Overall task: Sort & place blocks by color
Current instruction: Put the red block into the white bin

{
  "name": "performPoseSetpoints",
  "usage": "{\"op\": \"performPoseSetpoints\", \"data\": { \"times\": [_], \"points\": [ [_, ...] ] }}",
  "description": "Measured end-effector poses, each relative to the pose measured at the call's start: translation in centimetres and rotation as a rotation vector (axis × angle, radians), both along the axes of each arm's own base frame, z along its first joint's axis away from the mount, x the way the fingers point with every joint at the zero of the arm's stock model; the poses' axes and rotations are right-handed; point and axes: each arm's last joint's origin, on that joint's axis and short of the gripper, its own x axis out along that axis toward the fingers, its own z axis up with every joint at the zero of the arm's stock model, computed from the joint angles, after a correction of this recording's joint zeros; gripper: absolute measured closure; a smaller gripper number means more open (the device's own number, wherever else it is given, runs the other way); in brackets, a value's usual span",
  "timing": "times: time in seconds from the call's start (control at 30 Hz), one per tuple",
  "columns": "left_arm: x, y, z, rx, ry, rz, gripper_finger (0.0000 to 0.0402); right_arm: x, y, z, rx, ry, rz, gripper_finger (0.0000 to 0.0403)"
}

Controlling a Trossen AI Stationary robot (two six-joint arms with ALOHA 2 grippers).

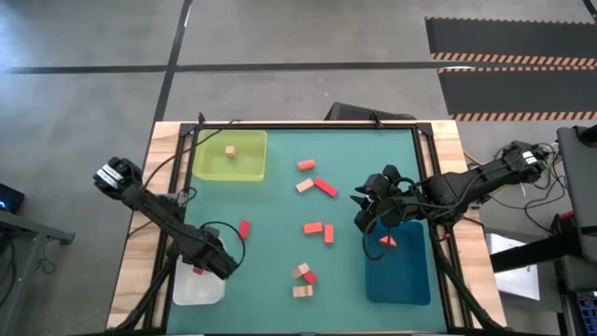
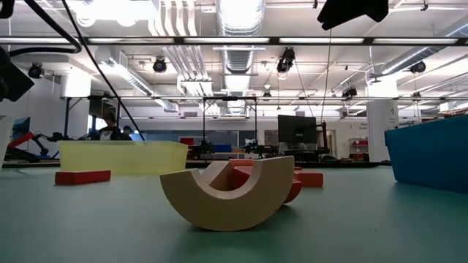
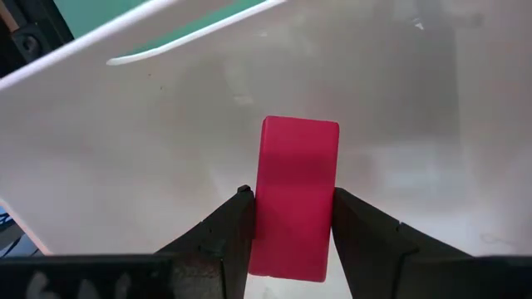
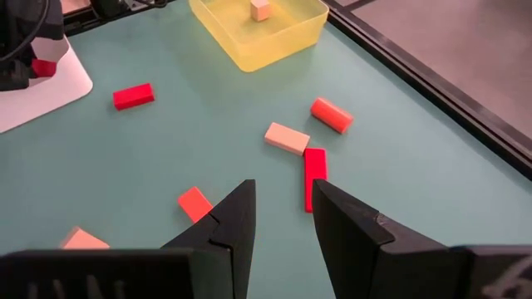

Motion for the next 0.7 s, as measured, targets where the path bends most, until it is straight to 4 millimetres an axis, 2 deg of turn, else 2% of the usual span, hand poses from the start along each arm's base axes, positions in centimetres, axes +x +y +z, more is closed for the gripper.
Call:
{"op": "performPoseSetpoints", "data": {
  "times": [0.7],
  "points": [
    [0.05,-0.04,-0.01,-0.009,-0.009,-0.023,0.0267,0.00,0.00,0.00,0.000,0.000,0.000,0.0294]
  ]
}}
